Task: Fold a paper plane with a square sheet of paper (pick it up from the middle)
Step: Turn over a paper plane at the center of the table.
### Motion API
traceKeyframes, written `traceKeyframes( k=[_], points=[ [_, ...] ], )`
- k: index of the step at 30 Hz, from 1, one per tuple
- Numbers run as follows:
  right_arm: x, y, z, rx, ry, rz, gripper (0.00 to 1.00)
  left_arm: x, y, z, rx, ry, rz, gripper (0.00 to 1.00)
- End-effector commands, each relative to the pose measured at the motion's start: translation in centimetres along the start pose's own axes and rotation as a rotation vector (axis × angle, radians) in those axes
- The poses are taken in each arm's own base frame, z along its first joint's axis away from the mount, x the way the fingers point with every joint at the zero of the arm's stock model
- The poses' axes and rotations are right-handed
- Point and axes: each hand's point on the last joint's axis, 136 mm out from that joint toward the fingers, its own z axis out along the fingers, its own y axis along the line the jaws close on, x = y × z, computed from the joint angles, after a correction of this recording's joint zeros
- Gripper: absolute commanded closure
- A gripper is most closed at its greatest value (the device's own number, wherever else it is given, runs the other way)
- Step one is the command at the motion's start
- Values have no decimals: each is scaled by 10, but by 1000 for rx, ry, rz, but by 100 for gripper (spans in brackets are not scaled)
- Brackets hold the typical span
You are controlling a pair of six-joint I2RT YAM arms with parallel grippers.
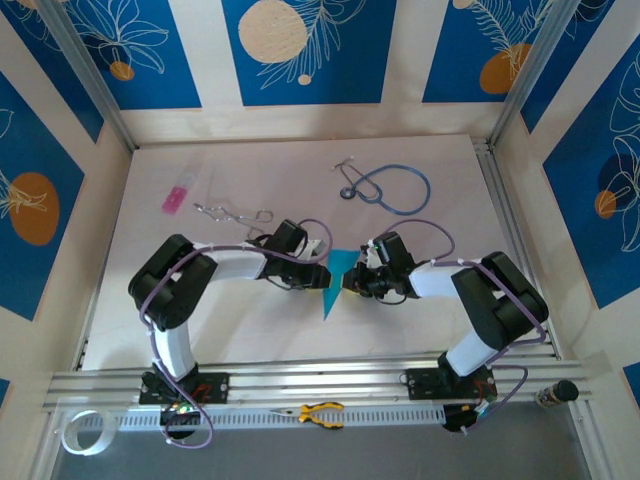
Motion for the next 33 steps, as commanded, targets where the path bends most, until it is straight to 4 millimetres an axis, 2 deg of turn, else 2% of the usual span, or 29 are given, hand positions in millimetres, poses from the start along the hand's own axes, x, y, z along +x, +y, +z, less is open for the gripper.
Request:
traceKeyframes(
  k=[1, 13, 19, 28, 33],
  points=[
    [0, 5, 4, -20, 10, -2, 84, -8, -16, 10, 68, -11, 51, 67],
    [0, 4, 2, -20, 6, 3, 86, -7, -22, 9, 110, -9, 37, 69],
    [0, 4, 2, -22, 5, 5, 86, -5, -20, 11, 102, 0, 36, 76],
    [0, 3, 2, -20, 4, 7, 86, -2, -20, 14, 110, 28, 30, 79],
    [0, 5, 0, -26, 1, 7, 86, -6, -18, 8, 64, 3, 33, 92]
  ],
)
